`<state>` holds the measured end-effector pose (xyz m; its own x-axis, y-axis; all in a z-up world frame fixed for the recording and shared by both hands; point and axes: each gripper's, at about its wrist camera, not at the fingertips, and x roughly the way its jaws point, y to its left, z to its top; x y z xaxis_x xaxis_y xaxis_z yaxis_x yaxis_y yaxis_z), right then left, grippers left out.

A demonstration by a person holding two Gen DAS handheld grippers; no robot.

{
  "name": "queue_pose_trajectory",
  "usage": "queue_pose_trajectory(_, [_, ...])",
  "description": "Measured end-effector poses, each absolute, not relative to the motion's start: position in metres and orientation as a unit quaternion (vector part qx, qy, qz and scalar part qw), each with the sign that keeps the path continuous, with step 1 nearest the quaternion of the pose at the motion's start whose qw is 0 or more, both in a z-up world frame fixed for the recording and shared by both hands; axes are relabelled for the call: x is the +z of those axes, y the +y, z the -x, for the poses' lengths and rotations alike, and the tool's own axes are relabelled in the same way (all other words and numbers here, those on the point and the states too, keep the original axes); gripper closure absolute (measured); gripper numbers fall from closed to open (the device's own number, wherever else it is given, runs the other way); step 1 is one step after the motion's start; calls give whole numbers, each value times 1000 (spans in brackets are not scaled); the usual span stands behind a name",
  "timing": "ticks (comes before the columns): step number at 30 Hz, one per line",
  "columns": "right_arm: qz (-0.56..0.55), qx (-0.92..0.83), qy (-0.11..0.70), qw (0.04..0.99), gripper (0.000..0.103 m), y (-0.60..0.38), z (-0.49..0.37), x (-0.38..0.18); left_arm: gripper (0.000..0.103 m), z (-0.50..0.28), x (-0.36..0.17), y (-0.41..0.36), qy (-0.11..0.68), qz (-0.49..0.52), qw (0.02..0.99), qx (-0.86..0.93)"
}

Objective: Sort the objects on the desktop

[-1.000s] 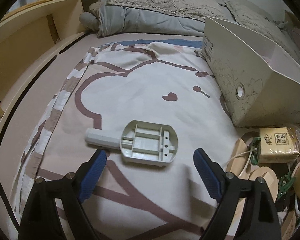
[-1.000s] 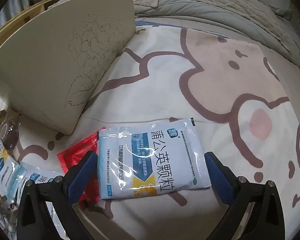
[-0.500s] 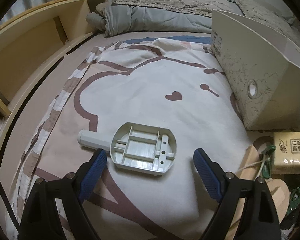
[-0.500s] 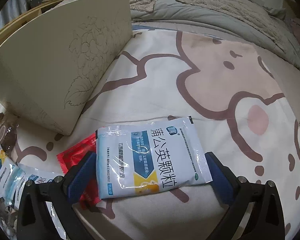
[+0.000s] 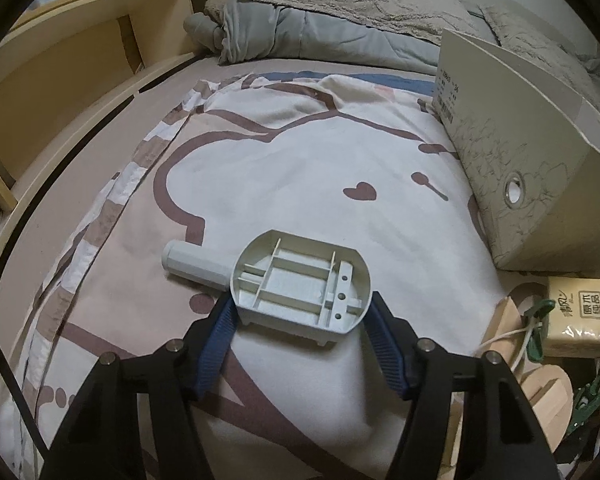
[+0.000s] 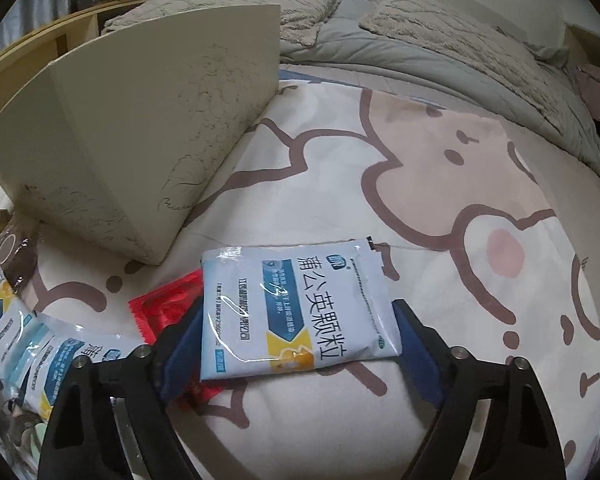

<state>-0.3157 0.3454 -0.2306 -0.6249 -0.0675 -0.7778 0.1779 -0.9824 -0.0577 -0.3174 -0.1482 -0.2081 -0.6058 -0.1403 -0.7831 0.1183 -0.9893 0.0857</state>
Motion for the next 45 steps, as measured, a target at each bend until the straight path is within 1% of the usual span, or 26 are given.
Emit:
queue_pose_trajectory(9, [-440,-895,27,69,21,353,316,-225,39,308,-192,-143,-19,-421,64,-904])
queue_pose_trajectory(14, [-442,-894,28,67,21,354,309,-222,40,304,-185,-141,-17,-414,59,-908])
queue_pose_trajectory(15, [-443,-894,28,67,21,354,307,-222,55,304,-184,-140,-17,-413,57,-909])
queue_pose_trajectory(16, [-443,-894,27,67,21,354,306,-221,62,303,-183,-139,-18,-413,54,-909])
queue_pose_trajectory(17, [-443,-894,27,66,21,355,304,-220,64,304,-183,-137,-23,-416,54,-907])
queue_pose_trajectory(21, [-443,-894,27,64,21,357,298,-217,64,303,-184,-134,-23,-423,51,-904])
queue_pose_trajectory(22, [-444,-894,27,64,21,358,297,-217,63,302,-185,-134,-21,-426,52,-903])
queue_pose_trajectory(23, [-445,-893,26,65,21,358,295,-216,56,303,-186,-136,-19,-430,56,-901])
queue_pose_trajectory(24, [-445,-893,26,65,21,358,294,-216,43,303,-186,-137,-14,-432,52,-900])
queue_pose_trajectory(25, [-446,-892,26,66,21,358,293,-216,37,302,-187,-137,-11,-433,48,-900])
queue_pose_trajectory(26, [-447,-892,25,67,21,358,293,-217,29,300,-187,-137,-11,-431,46,-901])
queue_pose_trajectory(27, [-448,-891,25,68,21,358,292,-217,24,299,-188,-136,-15,-431,47,-901])
queue_pose_trajectory(31, [-452,-889,25,70,21,357,293,-220,22,297,-191,-135,-23,-435,53,-899])
queue_pose_trajectory(35, [-453,-888,22,72,21,357,295,-221,22,292,-192,-142,-10,-441,49,-896])
queue_pose_trajectory(40, [-455,-887,18,75,21,358,295,-224,22,280,-201,-155,11,-477,-13,-879])
queue_pose_trajectory(45, [-456,-886,17,78,20,358,295,-226,22,269,-198,-167,-2,-480,-6,-877])
